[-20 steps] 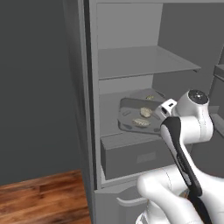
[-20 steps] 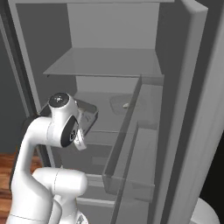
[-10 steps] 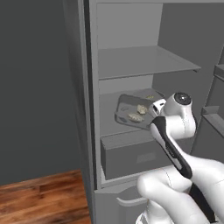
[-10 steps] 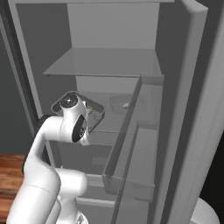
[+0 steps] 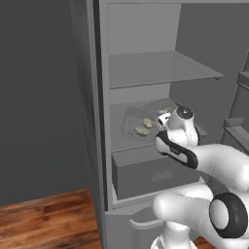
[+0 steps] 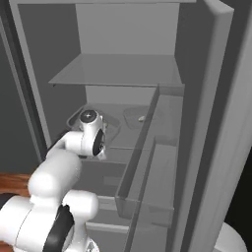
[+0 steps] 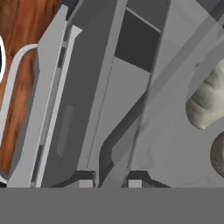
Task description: Place two dumplings into each of the tupperware containers and then place the containers in the fridge.
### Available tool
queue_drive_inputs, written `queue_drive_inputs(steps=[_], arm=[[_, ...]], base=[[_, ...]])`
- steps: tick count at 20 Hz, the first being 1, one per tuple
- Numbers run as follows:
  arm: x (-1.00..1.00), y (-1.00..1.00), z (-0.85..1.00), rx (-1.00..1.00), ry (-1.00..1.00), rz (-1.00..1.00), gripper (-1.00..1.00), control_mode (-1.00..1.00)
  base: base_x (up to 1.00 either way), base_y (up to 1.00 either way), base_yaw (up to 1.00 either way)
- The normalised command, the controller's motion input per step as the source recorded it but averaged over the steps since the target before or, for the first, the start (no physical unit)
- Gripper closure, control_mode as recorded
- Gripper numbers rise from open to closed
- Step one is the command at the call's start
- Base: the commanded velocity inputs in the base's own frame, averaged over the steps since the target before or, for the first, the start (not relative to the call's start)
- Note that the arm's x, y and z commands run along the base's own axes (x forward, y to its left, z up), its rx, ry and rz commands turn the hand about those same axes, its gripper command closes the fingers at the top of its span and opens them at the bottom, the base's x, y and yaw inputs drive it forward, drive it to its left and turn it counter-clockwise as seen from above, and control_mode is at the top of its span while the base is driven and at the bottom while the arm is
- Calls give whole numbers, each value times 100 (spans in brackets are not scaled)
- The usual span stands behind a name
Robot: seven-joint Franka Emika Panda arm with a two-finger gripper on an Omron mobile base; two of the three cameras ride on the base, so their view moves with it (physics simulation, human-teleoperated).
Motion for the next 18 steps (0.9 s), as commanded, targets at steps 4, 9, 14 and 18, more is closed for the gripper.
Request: queue_drive_inputs(steps=[4, 9, 14, 18], arm=[[70, 20, -22, 0, 6, 0, 100, -100], [65, 22, -23, 0, 2, 0, 100, -100], [66, 12, -24, 0, 0, 0, 100, -100], [69, 0, -26, 0, 1, 0, 100, -100]], base=[[0, 0, 0], [0, 0, 0], [0, 0, 0], [0, 0, 0]])
